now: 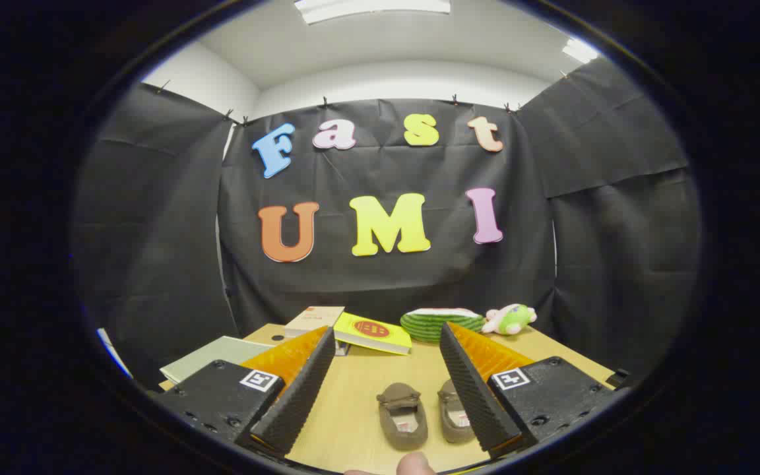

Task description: Open the storage box then place both shoes into the box .Put the left shoe in first, then the right shoe, with the right side of both shoes facing outward in a uniform manner.

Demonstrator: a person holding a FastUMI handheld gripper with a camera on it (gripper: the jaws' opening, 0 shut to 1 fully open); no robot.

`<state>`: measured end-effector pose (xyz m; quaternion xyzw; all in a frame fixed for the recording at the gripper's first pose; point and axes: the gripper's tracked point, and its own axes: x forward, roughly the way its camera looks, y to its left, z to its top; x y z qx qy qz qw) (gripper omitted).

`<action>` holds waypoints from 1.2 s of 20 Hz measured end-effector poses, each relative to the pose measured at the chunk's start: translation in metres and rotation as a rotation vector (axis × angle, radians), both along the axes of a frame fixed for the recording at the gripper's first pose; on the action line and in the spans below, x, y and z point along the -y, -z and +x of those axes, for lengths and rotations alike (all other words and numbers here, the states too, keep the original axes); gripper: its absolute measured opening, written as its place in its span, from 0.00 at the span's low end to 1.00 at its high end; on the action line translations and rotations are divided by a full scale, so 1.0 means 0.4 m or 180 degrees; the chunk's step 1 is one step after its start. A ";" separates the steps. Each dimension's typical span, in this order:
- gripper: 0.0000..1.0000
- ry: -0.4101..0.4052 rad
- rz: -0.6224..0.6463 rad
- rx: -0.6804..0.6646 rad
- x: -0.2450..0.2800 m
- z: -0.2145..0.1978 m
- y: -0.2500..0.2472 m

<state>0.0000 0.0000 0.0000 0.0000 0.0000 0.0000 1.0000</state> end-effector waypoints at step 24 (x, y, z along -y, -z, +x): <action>1.00 -0.0542 0.0119 -0.0182 -0.078 0.014 -0.025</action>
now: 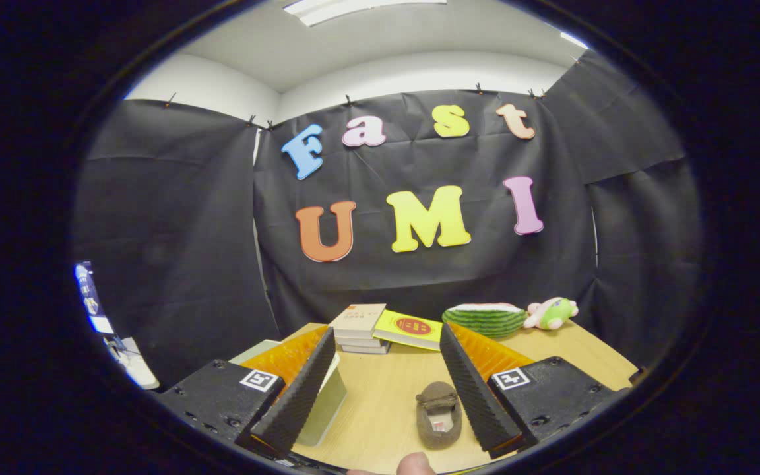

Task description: Open the storage box then place both shoes into the box .Put the left shoe in first, then the right shoe, with the right side of both shoes facing outward in a uniform manner.

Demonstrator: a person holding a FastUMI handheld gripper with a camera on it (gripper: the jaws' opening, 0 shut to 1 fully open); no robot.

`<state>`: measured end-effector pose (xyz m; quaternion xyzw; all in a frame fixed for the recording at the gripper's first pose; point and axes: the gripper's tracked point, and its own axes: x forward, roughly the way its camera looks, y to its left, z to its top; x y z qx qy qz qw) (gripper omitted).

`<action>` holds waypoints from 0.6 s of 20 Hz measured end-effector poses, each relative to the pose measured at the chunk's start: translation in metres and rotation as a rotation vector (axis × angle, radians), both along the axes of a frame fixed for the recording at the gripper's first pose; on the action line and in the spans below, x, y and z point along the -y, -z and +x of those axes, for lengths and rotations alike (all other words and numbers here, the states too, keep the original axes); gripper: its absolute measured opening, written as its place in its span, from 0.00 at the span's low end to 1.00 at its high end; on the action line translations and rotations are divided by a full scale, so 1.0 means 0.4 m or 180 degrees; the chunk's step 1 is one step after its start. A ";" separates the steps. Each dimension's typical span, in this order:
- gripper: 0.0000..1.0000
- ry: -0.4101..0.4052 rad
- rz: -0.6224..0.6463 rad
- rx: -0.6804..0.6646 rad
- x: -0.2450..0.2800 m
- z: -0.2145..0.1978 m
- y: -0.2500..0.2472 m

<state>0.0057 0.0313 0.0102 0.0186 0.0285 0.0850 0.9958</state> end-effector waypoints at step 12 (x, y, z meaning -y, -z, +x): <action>1.00 -0.0619 0.0034 -0.0124 -0.091 -0.009 0.052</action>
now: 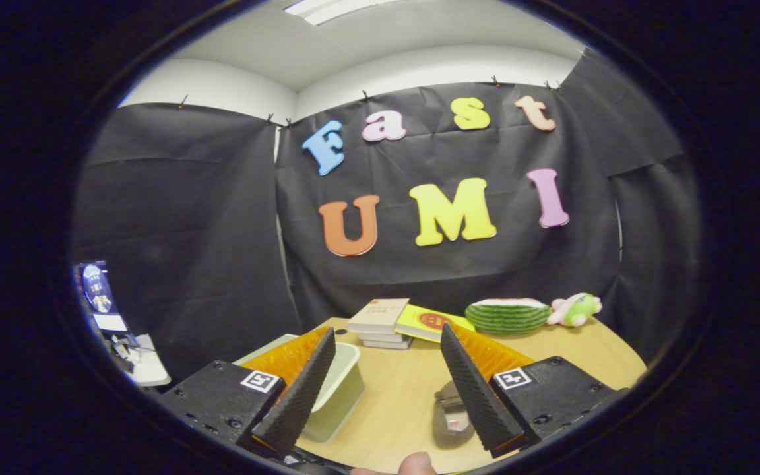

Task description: Open the storage box then place both shoes into the box .Put the left shoe in first, then the right shoe, with the right side of both shoes facing outward in a uniform manner.

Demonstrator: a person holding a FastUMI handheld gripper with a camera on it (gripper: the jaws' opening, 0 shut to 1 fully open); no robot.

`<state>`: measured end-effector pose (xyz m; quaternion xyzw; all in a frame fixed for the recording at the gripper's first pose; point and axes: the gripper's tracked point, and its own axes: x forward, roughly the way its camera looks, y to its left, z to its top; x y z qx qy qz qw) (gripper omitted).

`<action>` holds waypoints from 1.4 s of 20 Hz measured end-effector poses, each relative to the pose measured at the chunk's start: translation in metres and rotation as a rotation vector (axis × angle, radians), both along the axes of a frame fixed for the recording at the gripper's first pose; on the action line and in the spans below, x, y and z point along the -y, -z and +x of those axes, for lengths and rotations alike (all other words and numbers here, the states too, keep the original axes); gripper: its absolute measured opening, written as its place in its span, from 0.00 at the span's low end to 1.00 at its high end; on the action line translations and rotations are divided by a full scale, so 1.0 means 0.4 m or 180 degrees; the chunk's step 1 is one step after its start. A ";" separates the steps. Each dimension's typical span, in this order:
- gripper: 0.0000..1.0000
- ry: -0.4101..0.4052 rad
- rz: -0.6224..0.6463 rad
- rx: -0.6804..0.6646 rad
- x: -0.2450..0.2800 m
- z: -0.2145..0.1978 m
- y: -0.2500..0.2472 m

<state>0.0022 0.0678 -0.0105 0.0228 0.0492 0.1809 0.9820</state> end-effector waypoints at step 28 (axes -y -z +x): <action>0.14 -0.1546 0.2268 -0.2838 -0.292 0.115 0.387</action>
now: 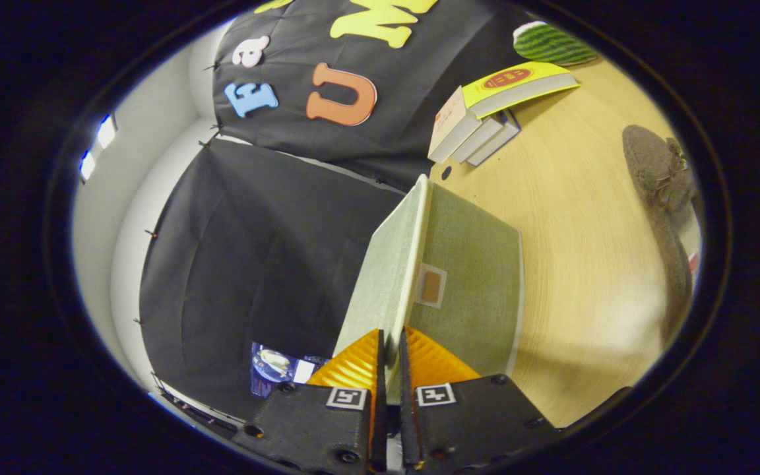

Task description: Open the storage box then place both shoes into the box .Put the left shoe in first, then the right shoe, with the right side of both shoes facing outward in a uniform manner.

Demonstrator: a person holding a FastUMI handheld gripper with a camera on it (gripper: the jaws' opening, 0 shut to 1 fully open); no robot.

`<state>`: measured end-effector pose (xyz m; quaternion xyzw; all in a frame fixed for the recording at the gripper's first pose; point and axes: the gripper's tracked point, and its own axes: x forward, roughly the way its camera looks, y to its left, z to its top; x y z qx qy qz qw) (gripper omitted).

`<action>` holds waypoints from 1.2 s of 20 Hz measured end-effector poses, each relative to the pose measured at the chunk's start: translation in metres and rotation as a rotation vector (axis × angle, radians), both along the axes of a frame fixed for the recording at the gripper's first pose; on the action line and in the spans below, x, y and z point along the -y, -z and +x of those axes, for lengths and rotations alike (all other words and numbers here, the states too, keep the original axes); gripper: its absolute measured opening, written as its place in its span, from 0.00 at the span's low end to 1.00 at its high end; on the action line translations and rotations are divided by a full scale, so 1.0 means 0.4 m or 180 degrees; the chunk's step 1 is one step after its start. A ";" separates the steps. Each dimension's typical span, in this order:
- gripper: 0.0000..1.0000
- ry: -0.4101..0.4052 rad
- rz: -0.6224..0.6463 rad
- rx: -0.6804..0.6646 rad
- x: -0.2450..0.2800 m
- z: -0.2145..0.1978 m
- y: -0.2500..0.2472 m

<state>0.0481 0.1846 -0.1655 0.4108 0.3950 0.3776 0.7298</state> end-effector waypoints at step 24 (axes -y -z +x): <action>0.68 -0.0816 -0.0874 0.1853 -0.606 -0.198 -0.351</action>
